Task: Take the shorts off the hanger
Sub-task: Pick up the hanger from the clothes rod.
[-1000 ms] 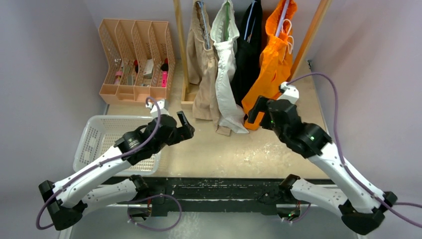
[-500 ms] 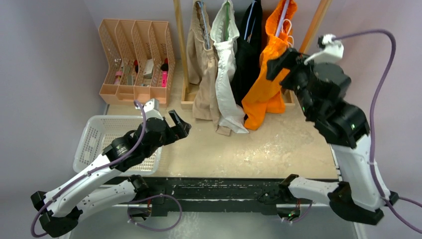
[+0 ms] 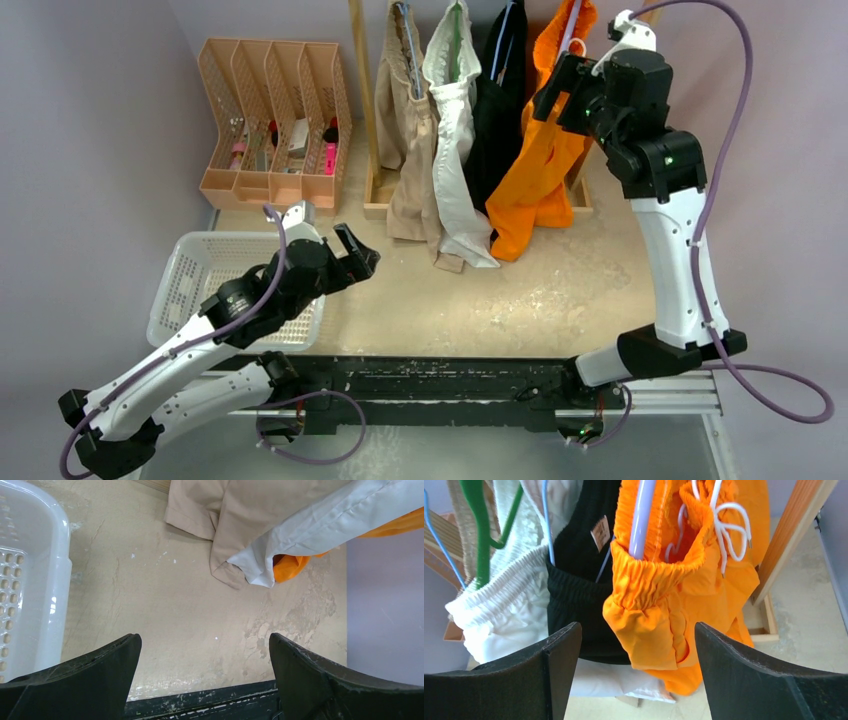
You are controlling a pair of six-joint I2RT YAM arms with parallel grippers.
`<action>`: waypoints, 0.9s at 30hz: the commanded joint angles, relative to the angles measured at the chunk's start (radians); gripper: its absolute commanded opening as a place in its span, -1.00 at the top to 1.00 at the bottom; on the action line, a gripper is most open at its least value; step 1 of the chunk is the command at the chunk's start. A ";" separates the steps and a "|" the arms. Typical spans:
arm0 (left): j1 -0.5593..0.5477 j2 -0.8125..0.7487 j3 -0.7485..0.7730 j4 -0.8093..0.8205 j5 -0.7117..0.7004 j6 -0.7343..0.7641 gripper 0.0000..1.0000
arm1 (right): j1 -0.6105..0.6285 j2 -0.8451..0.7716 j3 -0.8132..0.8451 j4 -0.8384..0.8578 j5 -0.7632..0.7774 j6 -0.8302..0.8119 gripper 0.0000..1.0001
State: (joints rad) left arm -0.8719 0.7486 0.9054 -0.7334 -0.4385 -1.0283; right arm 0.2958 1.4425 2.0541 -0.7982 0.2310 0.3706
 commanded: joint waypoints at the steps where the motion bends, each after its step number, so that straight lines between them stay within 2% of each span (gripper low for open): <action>1: 0.001 -0.014 0.017 0.010 -0.013 0.004 -1.00 | -0.023 0.012 0.130 0.006 -0.002 -0.039 -0.68; 7: 0.001 -0.009 0.022 0.011 0.003 0.005 -1.00 | -0.059 0.106 0.276 -0.011 -0.001 -0.074 -0.62; 10: 0.001 -0.005 0.024 0.004 0.013 0.006 -1.00 | -0.081 0.161 0.340 -0.032 -0.065 -0.076 -0.49; 15: 0.001 0.001 0.026 0.018 0.027 0.014 -1.00 | -0.148 0.170 0.276 0.048 -0.165 -0.035 -0.39; 18: 0.001 0.014 0.047 0.004 0.019 0.015 -1.00 | -0.186 0.185 0.259 0.089 -0.281 -0.025 -0.18; 24: 0.001 0.026 0.060 -0.061 -0.120 -0.039 -1.00 | -0.198 0.210 0.261 0.119 -0.355 -0.023 -0.22; 27: 0.001 0.005 0.038 -0.036 -0.132 -0.046 -1.00 | -0.199 0.222 0.259 0.120 -0.370 -0.004 -0.30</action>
State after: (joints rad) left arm -0.8719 0.7799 0.9237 -0.7864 -0.4976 -1.0473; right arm 0.0986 1.6714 2.3005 -0.7483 -0.0612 0.3489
